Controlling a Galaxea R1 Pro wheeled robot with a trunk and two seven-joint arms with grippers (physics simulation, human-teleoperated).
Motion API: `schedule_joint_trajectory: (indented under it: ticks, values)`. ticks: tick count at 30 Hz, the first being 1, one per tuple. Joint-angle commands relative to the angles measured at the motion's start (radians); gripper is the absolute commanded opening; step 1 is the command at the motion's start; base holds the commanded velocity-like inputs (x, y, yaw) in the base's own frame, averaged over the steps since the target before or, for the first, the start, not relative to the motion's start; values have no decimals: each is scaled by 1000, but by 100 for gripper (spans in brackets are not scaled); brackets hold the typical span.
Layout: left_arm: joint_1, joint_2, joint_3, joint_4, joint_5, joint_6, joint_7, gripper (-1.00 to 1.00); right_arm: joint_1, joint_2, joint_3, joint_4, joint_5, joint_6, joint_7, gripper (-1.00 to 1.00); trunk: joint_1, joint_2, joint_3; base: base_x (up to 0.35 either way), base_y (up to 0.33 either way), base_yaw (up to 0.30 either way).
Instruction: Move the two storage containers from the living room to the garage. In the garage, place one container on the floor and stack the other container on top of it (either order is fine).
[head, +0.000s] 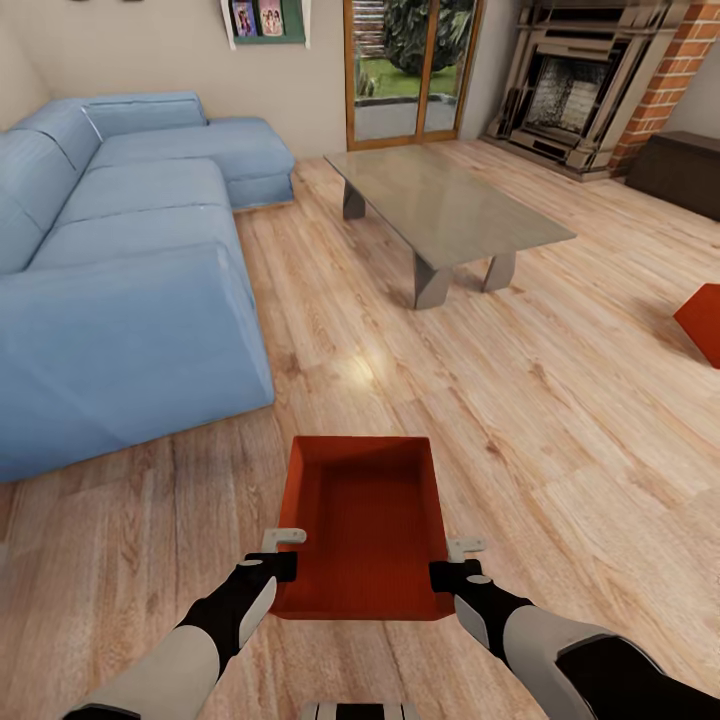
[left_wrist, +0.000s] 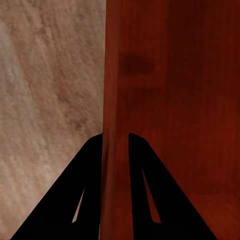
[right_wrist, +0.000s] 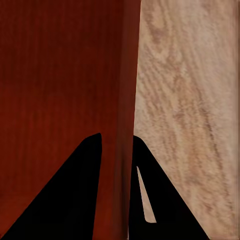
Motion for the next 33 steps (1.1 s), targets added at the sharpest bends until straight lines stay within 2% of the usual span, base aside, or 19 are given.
schedule_joint_trajectory:
  ticks: [1, 13, 14, 33]
  values:
    - [0, 1, -3, -3, 5, 6, 14, -100, 0, 1, 3, 1, -4, -2, 1, -100, -4, 7, 3, 0, 0, 0]
    - [0, 1, 0, -3, 5, 6, 13, -100, 0, 1, 48, 1, -49, -2, 0, -100, -50, 91, 40, 0, 0, 0]
    - [0, 1, 13, -3, 5, 6, 16, -100, 0, 1, -34, 1, 35, -2, 0, -100, -54, 98, 43, 0, 0, 0]
    - [0, 1, 13, -3, 5, 6, 16, -100, 0, 1, -34, 0, 39, 0, 0, -100, -127, 231, 103, 0, 0, 0]
